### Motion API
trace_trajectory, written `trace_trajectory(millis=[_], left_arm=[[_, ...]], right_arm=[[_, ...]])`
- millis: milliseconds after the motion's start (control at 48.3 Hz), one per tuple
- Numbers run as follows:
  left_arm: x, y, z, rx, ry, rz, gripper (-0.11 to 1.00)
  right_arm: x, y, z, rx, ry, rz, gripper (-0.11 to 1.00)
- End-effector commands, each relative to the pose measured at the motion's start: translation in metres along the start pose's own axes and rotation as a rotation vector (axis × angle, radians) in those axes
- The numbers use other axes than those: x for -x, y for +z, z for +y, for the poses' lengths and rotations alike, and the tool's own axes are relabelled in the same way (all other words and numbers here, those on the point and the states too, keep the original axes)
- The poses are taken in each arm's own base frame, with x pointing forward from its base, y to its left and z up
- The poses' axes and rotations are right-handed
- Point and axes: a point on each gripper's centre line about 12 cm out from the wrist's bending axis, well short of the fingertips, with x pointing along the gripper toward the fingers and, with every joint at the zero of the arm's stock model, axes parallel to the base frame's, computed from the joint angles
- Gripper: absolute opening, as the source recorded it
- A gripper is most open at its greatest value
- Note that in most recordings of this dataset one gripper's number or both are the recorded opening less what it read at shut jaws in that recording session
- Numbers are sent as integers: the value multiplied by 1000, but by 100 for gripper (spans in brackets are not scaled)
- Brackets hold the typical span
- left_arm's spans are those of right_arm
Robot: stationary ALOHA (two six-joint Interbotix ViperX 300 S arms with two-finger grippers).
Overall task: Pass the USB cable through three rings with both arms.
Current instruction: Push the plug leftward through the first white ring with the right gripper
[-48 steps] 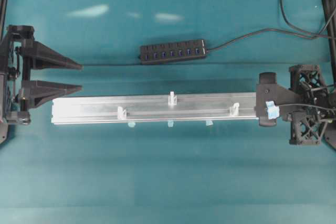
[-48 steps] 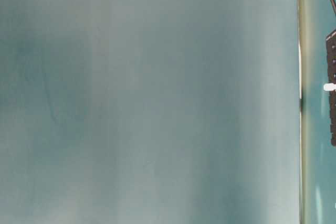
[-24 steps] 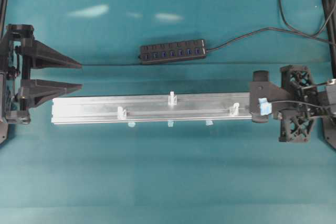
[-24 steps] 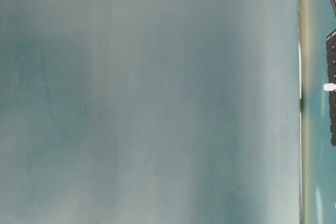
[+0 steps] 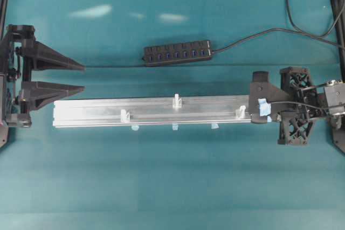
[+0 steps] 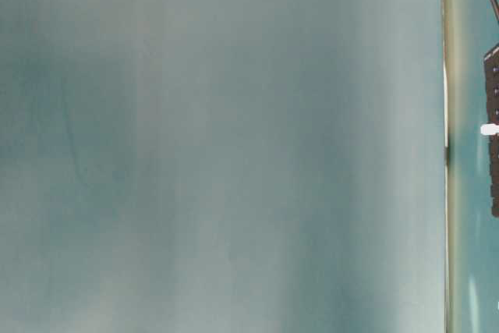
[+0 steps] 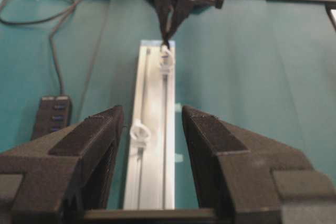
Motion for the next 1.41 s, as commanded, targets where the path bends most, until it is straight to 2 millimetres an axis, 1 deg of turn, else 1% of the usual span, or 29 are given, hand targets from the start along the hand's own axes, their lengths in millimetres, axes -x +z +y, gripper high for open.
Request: trace_trajectory(millis=[0,476,890,1200,1386], left_arm=[[0,9,1,-2,6,-25,51],[0,12,3,0,12,-44,51],[-5,9,3,0,12,-31,51],[-21,6,3,1,13,-26,51],[-43,3,6,6,20,8,53]], right_arm=[[2,7,0,-7,2,-24,-9],[2,20,3,-8,24,-106,-9],[-2,21,1,-5,17,-101,-9],[-12,30,1,-5,26,-125,-9],[-11,32,1,-6,28,-134,-9]])
